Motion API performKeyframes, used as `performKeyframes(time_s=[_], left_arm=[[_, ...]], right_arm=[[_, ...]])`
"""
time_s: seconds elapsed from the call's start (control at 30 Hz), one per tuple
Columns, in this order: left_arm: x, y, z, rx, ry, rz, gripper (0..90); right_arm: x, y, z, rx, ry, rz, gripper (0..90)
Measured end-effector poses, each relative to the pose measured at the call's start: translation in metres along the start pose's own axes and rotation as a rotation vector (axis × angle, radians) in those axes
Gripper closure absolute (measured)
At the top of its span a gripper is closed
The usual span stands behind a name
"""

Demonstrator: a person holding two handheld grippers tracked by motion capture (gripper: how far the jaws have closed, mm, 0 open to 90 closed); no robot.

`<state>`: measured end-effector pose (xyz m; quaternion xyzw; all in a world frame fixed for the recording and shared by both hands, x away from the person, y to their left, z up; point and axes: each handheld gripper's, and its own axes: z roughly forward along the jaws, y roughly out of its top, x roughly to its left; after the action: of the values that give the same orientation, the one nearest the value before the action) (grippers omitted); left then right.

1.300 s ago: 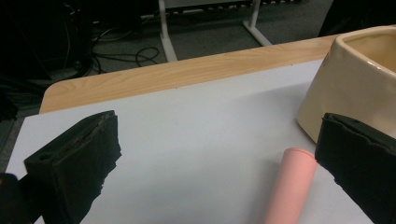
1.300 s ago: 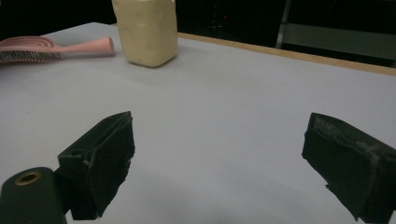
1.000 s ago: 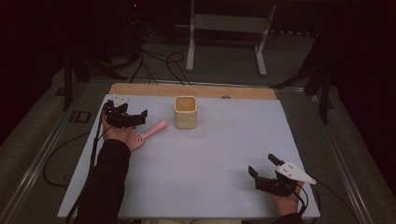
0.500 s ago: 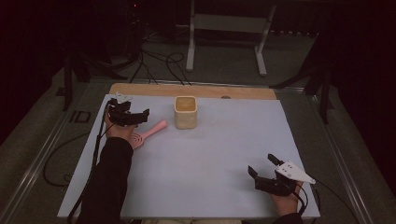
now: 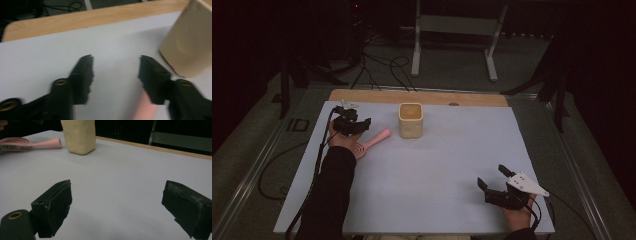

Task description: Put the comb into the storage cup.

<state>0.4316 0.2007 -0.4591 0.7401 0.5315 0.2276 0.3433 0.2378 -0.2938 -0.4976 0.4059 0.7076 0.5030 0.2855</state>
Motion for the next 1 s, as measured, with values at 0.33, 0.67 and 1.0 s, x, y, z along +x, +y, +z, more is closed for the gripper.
performKeyframes(time_s=[0.33, 0.67, 1.0], left_arm=[[-0.011, -0.005, 0.014, 0.059, -0.025, 0.016, 80.6], [-0.017, -0.01, 0.028, 0.154, -0.011, 0.014, 89.9], [-0.025, -0.015, 0.039, 0.218, -0.014, 0.011, 89.9]], right_arm=[[0.001, 0.0, 0.001, 0.005, 0.004, -0.003, 9.1], [0.001, 0.0, 0.001, 0.008, 0.005, -0.005, 9.2], [0.0, 0.0, 0.001, 0.011, 0.002, -0.001, 9.1]])
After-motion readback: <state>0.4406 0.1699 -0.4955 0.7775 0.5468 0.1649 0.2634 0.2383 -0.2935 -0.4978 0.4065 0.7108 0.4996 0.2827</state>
